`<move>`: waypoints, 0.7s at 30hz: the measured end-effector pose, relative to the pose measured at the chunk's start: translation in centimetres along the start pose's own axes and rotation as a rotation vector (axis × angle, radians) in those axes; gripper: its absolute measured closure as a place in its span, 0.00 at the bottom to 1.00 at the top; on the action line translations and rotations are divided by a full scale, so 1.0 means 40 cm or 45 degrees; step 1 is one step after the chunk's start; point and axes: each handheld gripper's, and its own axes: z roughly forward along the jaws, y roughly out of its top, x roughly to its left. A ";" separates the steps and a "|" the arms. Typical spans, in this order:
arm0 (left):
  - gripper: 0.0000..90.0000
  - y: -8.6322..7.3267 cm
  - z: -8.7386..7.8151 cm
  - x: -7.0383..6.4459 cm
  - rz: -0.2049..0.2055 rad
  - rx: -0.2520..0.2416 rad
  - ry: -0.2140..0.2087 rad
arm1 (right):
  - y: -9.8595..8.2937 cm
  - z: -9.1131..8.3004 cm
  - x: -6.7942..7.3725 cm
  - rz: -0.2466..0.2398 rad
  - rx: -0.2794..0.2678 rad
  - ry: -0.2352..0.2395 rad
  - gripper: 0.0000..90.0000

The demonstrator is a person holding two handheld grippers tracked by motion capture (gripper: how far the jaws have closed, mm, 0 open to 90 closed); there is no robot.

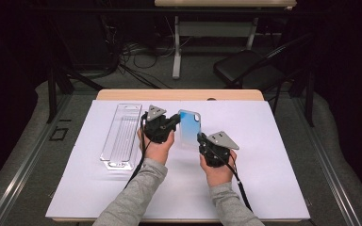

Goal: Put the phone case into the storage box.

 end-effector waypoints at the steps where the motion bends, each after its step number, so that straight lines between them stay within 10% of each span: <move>1: 0.98 0.001 0.000 -0.001 0.009 0.000 0.008 | 0.000 0.000 0.000 -0.002 -0.001 0.000 0.93; 21: 0.99 -0.004 -0.002 -0.029 0.002 -0.012 0.125 | -0.003 0.002 0.009 0.007 -0.007 -0.001 0.93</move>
